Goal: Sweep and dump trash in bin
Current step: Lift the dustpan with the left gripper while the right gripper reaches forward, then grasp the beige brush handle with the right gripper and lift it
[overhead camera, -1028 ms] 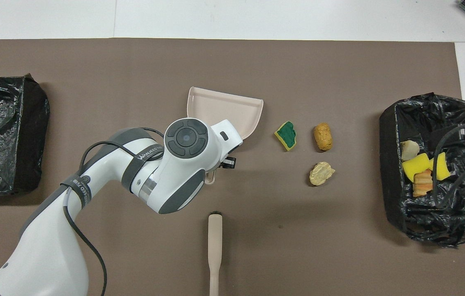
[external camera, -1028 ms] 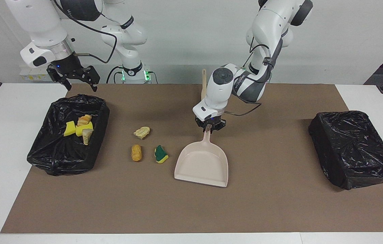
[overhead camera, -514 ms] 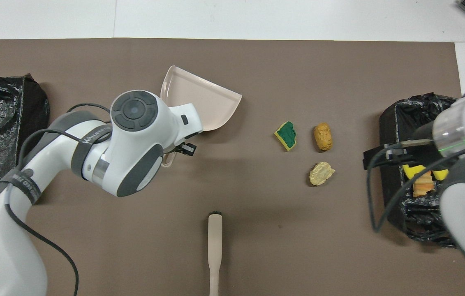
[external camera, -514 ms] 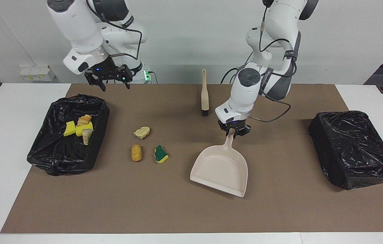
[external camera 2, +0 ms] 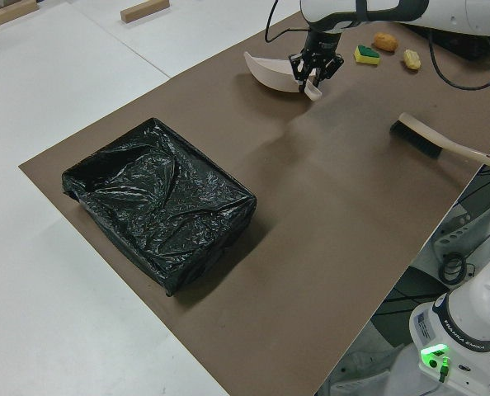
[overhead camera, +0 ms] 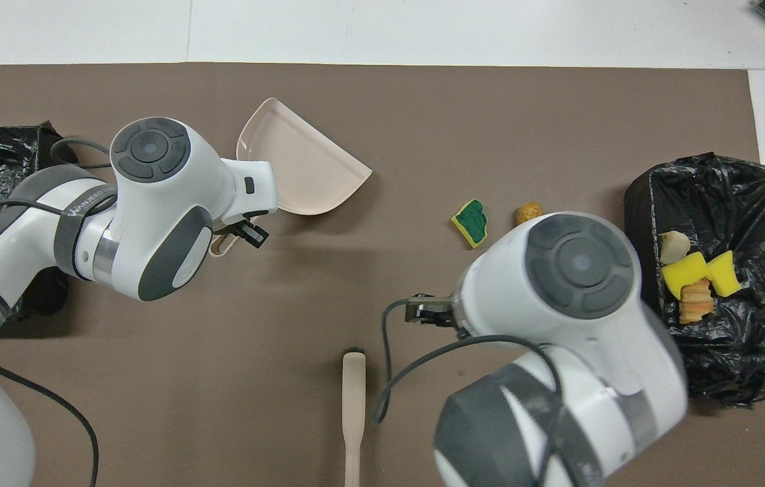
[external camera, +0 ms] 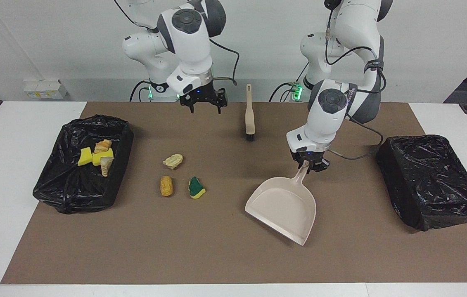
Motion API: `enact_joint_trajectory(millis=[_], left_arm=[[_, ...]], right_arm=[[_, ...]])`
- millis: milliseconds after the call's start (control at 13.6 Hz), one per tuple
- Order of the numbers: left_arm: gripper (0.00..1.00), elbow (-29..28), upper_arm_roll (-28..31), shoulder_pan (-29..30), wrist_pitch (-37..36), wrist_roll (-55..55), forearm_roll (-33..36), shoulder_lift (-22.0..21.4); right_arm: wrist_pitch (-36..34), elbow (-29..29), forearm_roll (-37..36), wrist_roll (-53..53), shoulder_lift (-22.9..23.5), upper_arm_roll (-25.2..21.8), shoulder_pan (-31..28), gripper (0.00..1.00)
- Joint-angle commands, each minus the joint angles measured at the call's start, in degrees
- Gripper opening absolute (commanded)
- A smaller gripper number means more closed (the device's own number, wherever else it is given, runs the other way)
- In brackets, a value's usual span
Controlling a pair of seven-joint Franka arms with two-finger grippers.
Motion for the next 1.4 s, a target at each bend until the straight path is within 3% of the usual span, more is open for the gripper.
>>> enact_joint_trajectory(millis=[0,147,294,441,661,882,1028,1322], left_arm=[[0.00,2.0,0.9,0.1,-1.9,7.2,0.3,0.3],[0.00,2.0,1.0,0.1,-2.9,10.7,1.3,0.2],[0.00,1.8,1.0,-0.2,-2.6,28.3,6.9,0.1],[0.00,1.0,1.0,-0.3,-2.6,35.4,7.9,-0.2],[0.00,1.4,0.2,-1.4,-3.4,36.2,8.2,0.5],[0.00,2.1,-0.3,-3.3,-5.1,36.3,7.7,1.1],[0.00,3.6,-1.9,-3.6,-6.0,36.2,7.9,2.8],[0.00,3.1,-2.2,-4.1,-5.0,36.1,7.5,3.5]], right_arm=[[4.2,-3.1,0.6,7.6,0.4,-0.5,4.3,1.00],[4.4,-5.4,0.9,11.1,0.4,-0.5,9.1,1.00],[5.0,-8.8,3.4,13.3,0.2,-0.5,12.5,1.00],[5.0,-11.1,5.6,13.8,0.1,-0.5,15.4,1.00],[5.5,-15.0,7.6,13.8,-0.4,-0.5,19.5,1.00],[12.6,-18.9,11.1,13.1,0.3,-0.5,22.1,0.96],[13.6,-20.1,11.7,12.0,1.2,-0.5,23.9,0.93],[13.8,-20.8,11.7,10.9,2.4,-0.3,26.1,0.72]])
